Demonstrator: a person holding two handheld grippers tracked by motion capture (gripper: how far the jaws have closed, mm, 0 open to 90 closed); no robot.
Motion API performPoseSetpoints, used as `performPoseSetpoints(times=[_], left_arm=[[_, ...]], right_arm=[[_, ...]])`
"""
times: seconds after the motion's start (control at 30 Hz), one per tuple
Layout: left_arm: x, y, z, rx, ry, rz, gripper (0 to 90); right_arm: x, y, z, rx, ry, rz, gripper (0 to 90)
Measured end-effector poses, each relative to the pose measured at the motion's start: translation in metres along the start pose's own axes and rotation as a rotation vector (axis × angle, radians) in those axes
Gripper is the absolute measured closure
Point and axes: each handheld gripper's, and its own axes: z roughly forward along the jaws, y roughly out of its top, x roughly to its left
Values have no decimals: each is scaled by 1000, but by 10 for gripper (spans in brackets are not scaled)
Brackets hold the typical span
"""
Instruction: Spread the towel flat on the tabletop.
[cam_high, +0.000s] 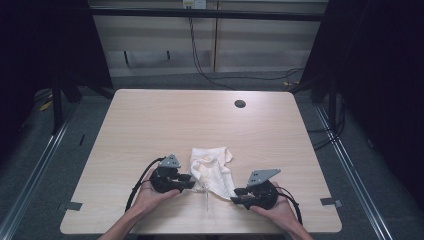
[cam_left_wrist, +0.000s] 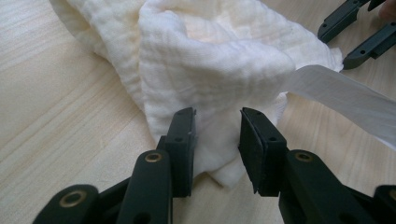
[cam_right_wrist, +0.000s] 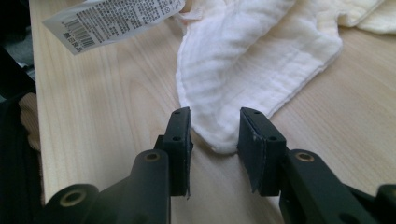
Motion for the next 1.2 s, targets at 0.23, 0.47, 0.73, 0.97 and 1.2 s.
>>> performPoseSetpoints(times=[0.23,0.47,0.73,0.97,1.2], left_arm=[[-4,2,-4,-11,-14,8,643],[-27,3,-10,-39,-45,77,653],[-30,9,12,-9,13,133,602],[-27,8,21,16,21,137,609],[-32,9,21,30,78,186,787]], right_arm=[[9,-1,3,-13,-89,-76,756],[2,2,1,-3,-87,14,879],[-6,6,-10,-62,-70,86,880],[-9,6,-10,-60,-62,97,875],[-12,7,-13,-85,-43,123,873]])
